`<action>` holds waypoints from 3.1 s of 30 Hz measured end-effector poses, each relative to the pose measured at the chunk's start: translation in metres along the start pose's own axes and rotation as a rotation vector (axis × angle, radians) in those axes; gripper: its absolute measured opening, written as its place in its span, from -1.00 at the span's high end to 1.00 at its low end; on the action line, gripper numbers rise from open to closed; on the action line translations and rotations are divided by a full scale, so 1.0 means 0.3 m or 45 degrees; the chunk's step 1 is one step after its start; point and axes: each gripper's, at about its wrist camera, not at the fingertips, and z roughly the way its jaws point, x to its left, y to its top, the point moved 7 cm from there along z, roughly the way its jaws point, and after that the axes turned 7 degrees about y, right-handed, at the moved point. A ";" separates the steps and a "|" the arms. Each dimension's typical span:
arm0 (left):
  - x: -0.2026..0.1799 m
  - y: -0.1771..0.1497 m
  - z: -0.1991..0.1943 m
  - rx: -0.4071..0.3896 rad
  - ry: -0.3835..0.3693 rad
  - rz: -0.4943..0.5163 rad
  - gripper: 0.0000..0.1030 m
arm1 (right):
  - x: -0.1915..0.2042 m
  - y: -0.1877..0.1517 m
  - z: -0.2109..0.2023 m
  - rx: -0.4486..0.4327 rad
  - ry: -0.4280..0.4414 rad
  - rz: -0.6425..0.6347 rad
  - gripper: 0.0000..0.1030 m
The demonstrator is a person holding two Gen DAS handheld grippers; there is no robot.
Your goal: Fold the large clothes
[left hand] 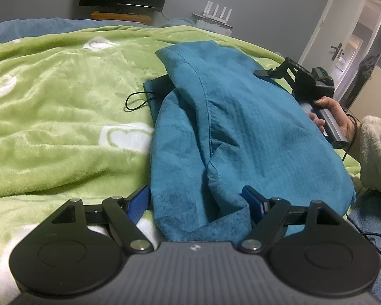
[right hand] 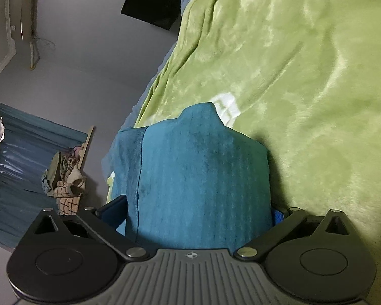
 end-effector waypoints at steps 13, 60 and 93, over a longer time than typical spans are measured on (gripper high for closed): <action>-0.011 -0.012 0.032 0.048 0.061 0.040 -0.53 | 0.360 0.119 -0.150 -0.239 0.075 -0.498 -0.25; -0.260 -0.018 0.086 -0.038 0.303 0.240 -1.00 | 0.314 -0.713 -0.465 -0.301 -0.997 -0.883 -1.00; -0.265 -0.039 0.100 -0.023 0.318 0.319 -1.00 | 0.280 -0.702 -0.406 -0.297 -0.979 -0.930 -1.00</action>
